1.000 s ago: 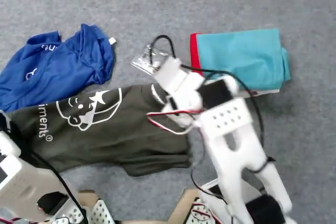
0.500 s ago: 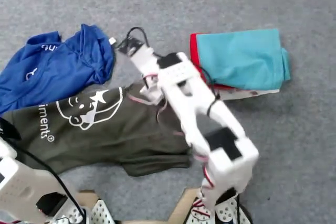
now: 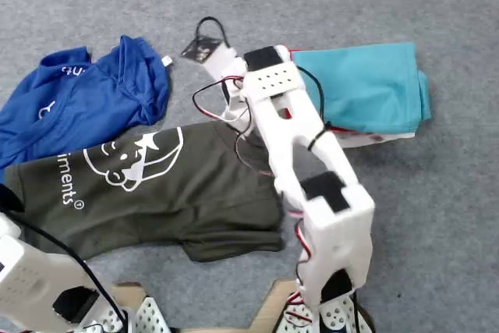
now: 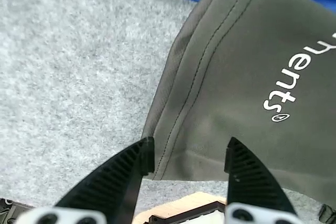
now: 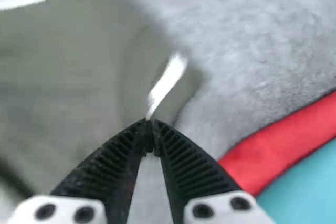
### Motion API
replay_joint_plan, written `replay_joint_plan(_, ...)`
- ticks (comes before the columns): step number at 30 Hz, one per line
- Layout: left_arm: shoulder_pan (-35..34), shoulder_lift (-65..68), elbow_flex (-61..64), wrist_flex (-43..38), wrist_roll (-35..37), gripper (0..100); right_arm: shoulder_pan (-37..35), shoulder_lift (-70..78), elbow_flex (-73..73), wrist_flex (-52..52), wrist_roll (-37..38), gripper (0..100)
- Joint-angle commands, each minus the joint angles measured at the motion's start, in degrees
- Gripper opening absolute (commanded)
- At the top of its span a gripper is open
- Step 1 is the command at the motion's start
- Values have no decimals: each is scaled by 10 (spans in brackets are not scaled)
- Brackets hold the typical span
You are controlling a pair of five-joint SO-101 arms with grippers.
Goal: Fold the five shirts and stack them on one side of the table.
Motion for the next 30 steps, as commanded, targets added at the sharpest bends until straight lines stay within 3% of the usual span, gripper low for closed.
replay_joint_plan(1, -5, -9, -29, -2, -4, 234, -29, -118, 14, 81, 100, 14)
replay_joint_plan(6, 1, -48, -11, -4, -4, 234, -85, -299, 179, 116, 193, 15)
replay_joint_plan(10, 15, -123, 31, -11, -4, 234, -157, -431, 357, 75, 194, 34)
replay_joint_plan(13, 25, -177, 87, -47, -2, 234, -198, -480, 478, 19, 165, 132)
replay_joint_plan(16, 27, -206, 141, -82, 5, 234, -237, -486, 568, -34, 151, 192)
replay_joint_plan(23, 28, -206, 190, -115, 43, 234, -310, -473, 708, -198, 85, 194)
replay_joint_plan(30, 34, -206, 189, -117, 43, 234, -315, -332, 727, -309, 77, 195)
